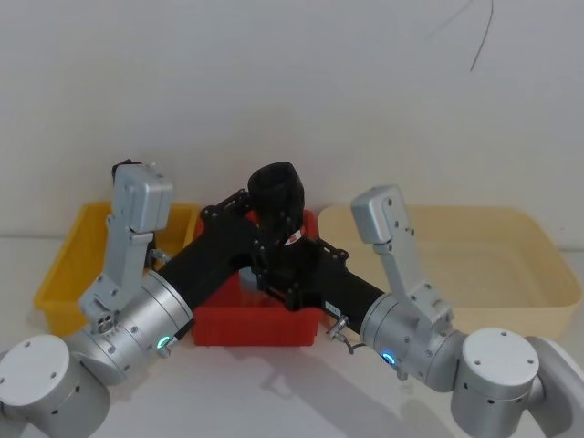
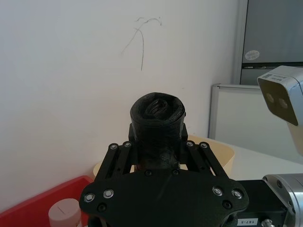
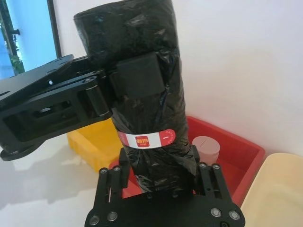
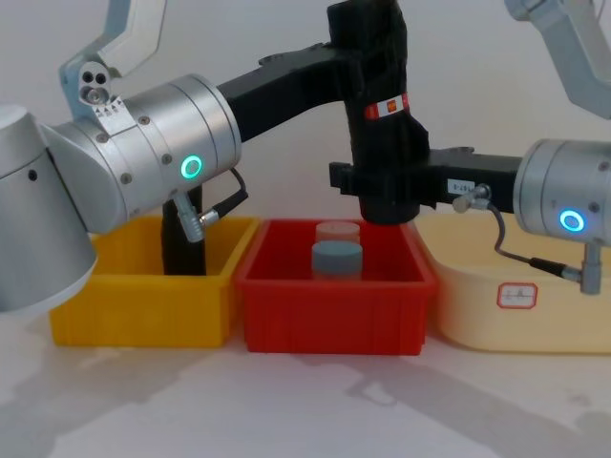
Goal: Pick up the garbage bag with the one hand and transfer it to the other hand.
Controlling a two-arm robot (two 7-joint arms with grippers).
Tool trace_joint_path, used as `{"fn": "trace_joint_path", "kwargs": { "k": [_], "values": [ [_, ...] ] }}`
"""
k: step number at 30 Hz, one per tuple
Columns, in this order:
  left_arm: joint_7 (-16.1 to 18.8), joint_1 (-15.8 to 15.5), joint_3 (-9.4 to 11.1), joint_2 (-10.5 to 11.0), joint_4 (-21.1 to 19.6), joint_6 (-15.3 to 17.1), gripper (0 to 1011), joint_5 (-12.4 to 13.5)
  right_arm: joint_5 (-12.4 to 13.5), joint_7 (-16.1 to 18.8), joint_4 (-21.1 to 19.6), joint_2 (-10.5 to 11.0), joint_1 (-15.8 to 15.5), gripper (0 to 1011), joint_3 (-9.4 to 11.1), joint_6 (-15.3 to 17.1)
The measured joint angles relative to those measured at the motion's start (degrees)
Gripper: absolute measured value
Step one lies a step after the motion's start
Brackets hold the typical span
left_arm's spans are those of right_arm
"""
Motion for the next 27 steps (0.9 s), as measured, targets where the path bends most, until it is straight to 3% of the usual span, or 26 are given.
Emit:
{"fn": "trace_joint_path", "kwargs": {
  "k": [8,19,27],
  "values": [
    [0.0,0.0,0.0,0.0,0.0,0.0,423,0.0,-0.5,0.1,-0.7,0.9,0.1,507,-0.8,-0.1],
    [0.0,0.0,0.0,0.0,0.0,0.0,426,0.0,-2.0,-0.9,-1.9,1.8,-0.1,506,-1.3,-0.8],
    [0.0,0.0,0.0,0.0,0.0,0.0,675,0.0,-2.9,-2.0,-2.7,2.0,-0.6,506,-0.8,-1.1]
  ]
}}
